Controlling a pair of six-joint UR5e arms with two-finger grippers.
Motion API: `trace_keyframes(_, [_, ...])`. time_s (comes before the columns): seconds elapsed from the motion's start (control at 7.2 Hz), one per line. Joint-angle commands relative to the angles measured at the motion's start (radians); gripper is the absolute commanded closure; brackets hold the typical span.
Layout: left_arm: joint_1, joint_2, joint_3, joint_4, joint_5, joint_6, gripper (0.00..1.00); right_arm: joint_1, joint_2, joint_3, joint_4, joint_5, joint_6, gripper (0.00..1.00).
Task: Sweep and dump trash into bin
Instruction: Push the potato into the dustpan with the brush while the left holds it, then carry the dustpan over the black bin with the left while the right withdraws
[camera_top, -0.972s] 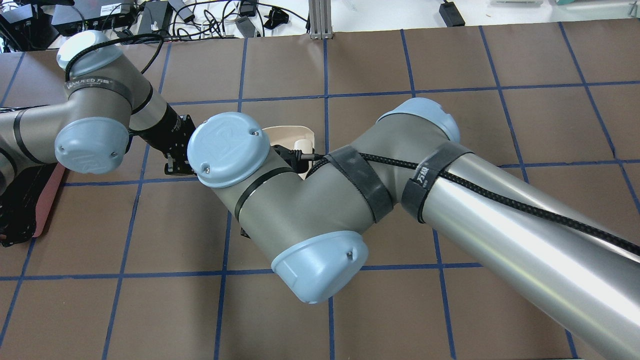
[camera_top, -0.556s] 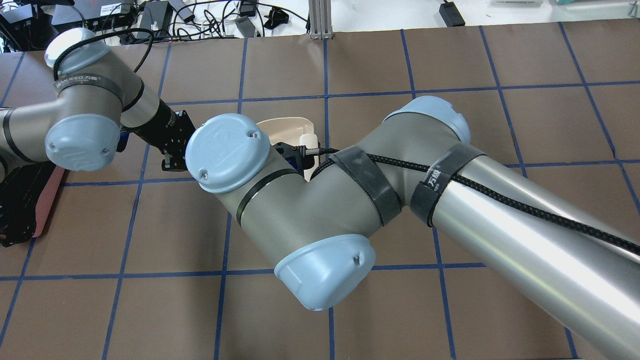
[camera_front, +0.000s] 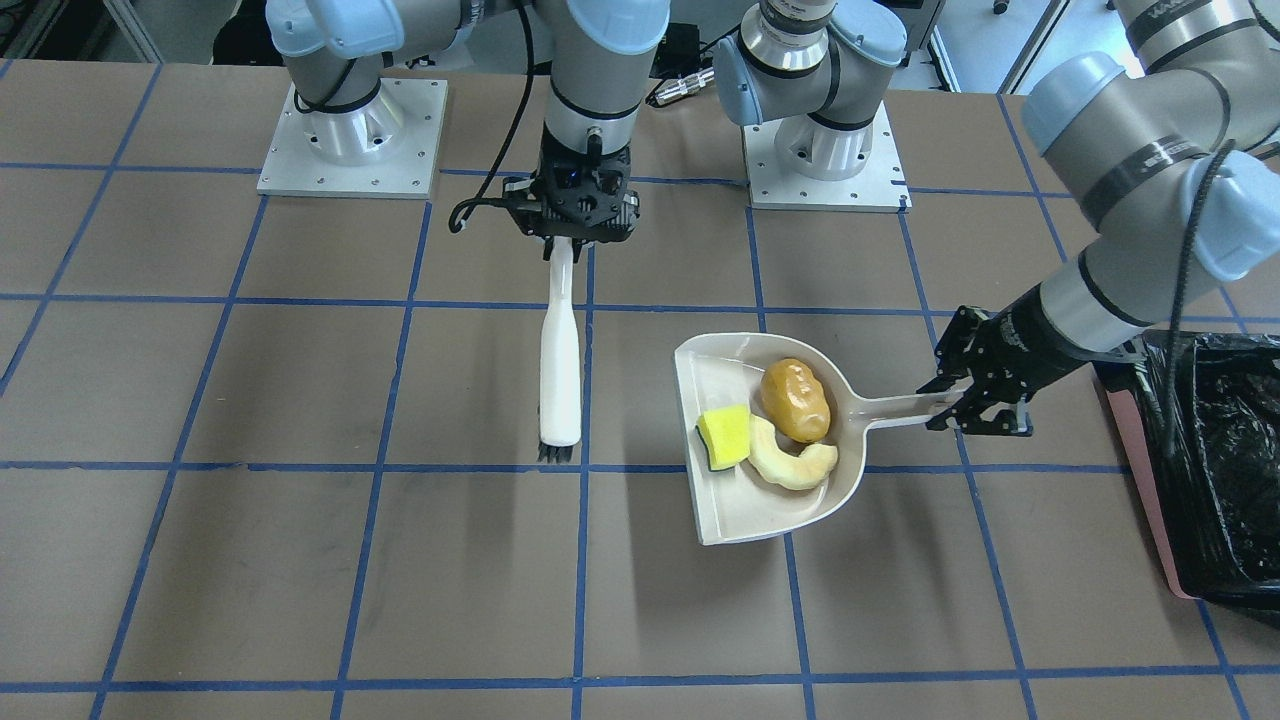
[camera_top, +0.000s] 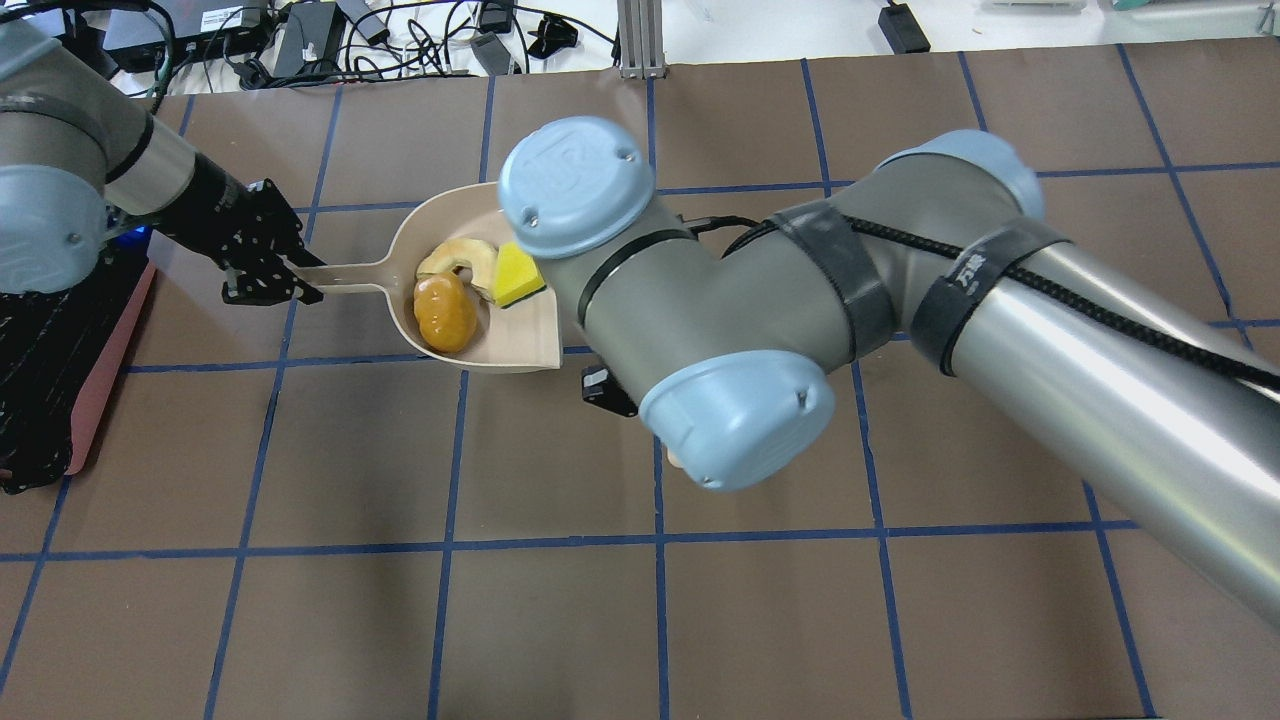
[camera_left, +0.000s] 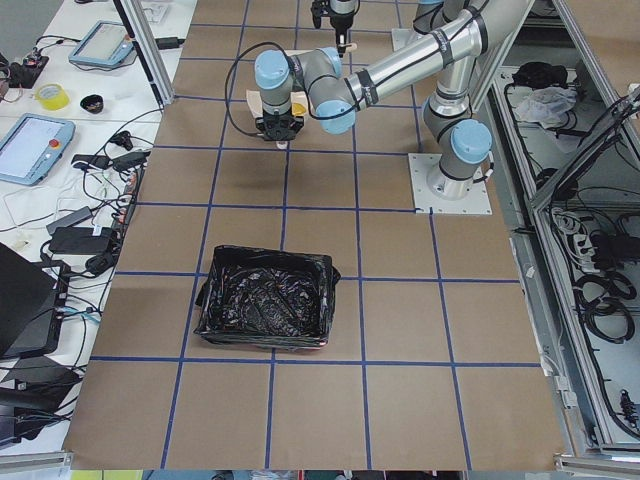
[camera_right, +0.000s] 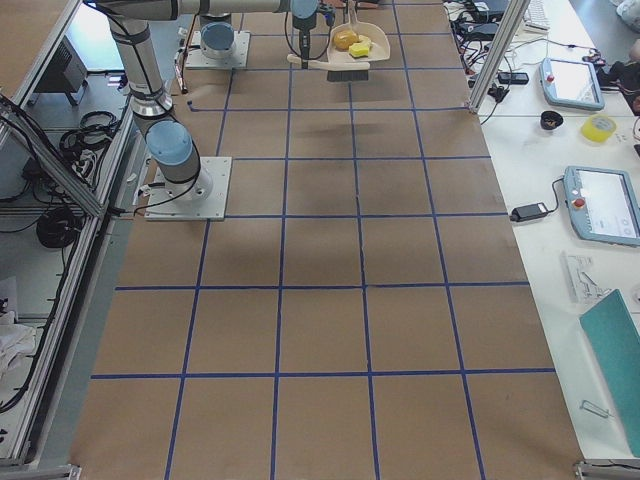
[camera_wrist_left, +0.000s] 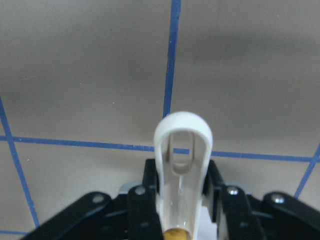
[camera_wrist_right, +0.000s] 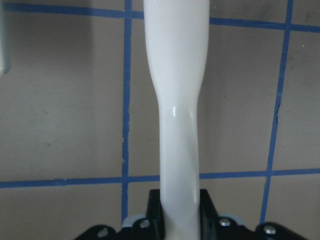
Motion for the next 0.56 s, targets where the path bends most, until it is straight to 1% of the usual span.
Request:
trace_keyframes(0.0, [0.098,-0.03,0.1,-0.082,0.025,0.106,1.0,-0.206,0.0,-0.005,-0.003,0.048,-0.152,1.0])
trace_keyframes(0.14, [0.119,-0.044,0.114,-0.082,0.028,0.16,1.0,-0.314,0.002,-0.003,-0.003,0.061,-0.262,1.0])
trace_keyframes(0.28, [0.157,-0.064,0.149,-0.083,0.028,0.172,1.0,-0.427,0.005,-0.003,-0.004,0.059,-0.375,1.0])
trace_keyframes(0.42, [0.217,-0.083,0.199,-0.113,0.028,0.21,1.0,-0.533,-0.004,-0.01,0.005,0.04,-0.463,1.0])
